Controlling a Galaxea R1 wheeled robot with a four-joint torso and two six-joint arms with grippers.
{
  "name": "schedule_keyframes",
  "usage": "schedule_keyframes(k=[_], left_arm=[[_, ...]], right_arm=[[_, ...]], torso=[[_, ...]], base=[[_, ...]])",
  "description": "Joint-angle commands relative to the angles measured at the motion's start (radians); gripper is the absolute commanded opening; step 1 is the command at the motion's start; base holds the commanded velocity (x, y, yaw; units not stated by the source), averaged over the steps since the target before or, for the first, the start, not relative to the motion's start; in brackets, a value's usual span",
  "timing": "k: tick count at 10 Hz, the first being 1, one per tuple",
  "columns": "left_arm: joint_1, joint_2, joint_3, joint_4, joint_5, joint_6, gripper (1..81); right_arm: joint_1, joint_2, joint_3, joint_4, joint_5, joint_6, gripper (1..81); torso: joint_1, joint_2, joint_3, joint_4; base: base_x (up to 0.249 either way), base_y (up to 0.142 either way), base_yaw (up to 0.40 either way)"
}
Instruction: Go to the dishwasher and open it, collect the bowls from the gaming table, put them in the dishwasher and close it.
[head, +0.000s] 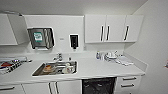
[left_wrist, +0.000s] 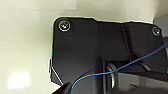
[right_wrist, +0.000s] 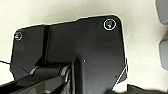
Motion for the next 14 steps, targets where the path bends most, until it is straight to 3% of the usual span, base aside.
schedule_keyframes(k=[1, 10, 14], left_arm=[[-0.049, 0.001, -0.010, -0.009, 0.046, 0.002, 81.1], [-0.055, -0.008, -0.006, -0.006, 0.047, 0.000, 81.1], [-0.055, -0.016, -0.006, -0.006, 0.047, 0.002, 81.1]], right_arm=[[0.056, -0.008, -0.005, 0.005, -0.047, -0.004, 81.1], [0.061, 0.005, 0.001, 0.005, -0.047, -0.004, 81.1], [0.058, 0.006, 0.003, 0.005, -0.047, -0.004, 81.1]], torso=[[0.000, 0.000, 0.000, 0.000], [0.000, 0.000, 0.000, 0.000], [0.000, 0.000, 0.000, 0.000]], base=[[0.000, 0.000, 0.000], [0.000, 0.000, 0.000], [0.000, 0.000, 0.293]])
